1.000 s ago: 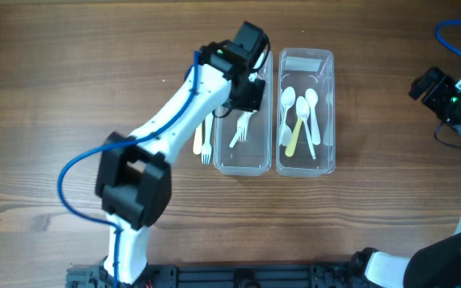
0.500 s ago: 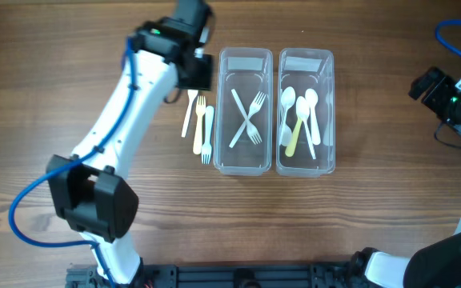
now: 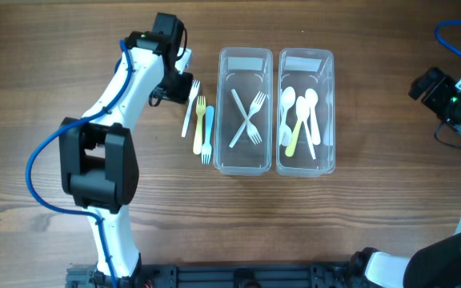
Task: Pack container
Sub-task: 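Grasp the next white fork with the left gripper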
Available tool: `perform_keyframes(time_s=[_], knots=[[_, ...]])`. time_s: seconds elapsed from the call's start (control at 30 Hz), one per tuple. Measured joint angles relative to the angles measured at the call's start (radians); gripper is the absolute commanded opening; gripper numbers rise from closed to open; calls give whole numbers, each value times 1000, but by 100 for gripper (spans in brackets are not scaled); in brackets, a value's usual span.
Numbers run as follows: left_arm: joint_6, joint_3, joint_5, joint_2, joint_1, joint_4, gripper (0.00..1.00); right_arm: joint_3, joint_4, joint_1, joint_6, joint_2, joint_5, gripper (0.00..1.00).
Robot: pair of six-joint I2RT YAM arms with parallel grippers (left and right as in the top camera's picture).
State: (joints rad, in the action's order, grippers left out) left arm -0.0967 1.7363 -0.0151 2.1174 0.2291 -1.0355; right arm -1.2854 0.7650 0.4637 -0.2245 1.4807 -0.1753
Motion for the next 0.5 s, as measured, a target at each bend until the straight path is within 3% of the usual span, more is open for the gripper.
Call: perform_keyframes(time_s=[0.27, 0.5], knots=[[-8, -17, 6, 98, 12, 19, 53, 0, 0, 0, 0, 0, 0, 100], [-12, -19, 6, 109, 44, 41, 51, 0, 0, 0, 0, 0, 0, 100]])
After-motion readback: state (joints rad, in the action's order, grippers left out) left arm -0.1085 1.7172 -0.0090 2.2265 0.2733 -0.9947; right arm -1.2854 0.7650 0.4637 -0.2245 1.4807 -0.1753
